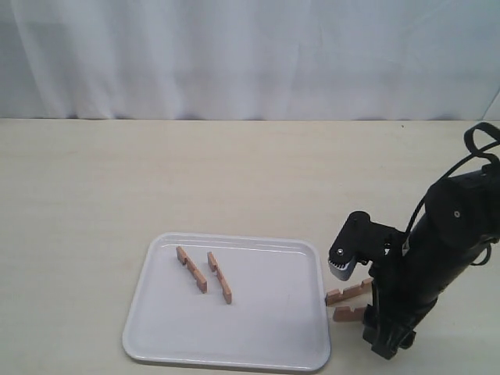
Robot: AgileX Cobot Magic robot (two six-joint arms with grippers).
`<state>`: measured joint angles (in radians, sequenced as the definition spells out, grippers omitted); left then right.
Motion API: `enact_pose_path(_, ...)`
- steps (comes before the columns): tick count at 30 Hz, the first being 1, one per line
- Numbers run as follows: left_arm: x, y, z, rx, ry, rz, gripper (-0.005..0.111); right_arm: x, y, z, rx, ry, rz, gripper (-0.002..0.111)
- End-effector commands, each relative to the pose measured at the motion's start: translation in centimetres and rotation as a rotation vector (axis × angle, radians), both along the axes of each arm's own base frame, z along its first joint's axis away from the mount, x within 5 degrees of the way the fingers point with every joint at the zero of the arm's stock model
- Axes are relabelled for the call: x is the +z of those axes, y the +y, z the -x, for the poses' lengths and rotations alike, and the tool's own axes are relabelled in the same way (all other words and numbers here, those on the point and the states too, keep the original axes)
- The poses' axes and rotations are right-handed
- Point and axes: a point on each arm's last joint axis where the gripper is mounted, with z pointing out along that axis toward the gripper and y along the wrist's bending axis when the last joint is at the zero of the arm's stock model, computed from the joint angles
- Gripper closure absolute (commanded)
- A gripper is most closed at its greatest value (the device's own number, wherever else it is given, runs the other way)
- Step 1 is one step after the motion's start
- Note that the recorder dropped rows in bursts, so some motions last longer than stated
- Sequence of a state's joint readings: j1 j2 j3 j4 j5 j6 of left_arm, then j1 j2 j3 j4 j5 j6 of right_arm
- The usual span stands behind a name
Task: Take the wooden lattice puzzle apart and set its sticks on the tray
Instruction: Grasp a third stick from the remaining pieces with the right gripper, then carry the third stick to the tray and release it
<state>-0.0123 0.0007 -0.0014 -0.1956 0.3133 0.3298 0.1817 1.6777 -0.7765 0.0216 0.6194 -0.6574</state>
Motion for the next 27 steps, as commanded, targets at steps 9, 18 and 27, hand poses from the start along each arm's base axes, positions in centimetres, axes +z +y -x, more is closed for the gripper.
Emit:
enact_pose_path(9,0.0,0.0,0.0,0.004,-0.008,0.007,0.107,-2.0,0.0,-0.4,-0.006,0.035,-0.002,0.04)
enact_pose_path(18,0.0,0.0,0.0,0.004,-0.008,0.007,0.107,-2.1,0.0,-0.1,0.077,0.09,0.014,0.103)
enact_pose_path(27,0.0,0.0,0.0,0.004,-0.008,0.007,0.107,1.1,0.6,0.9,0.054,0.069,-0.044,0.104)
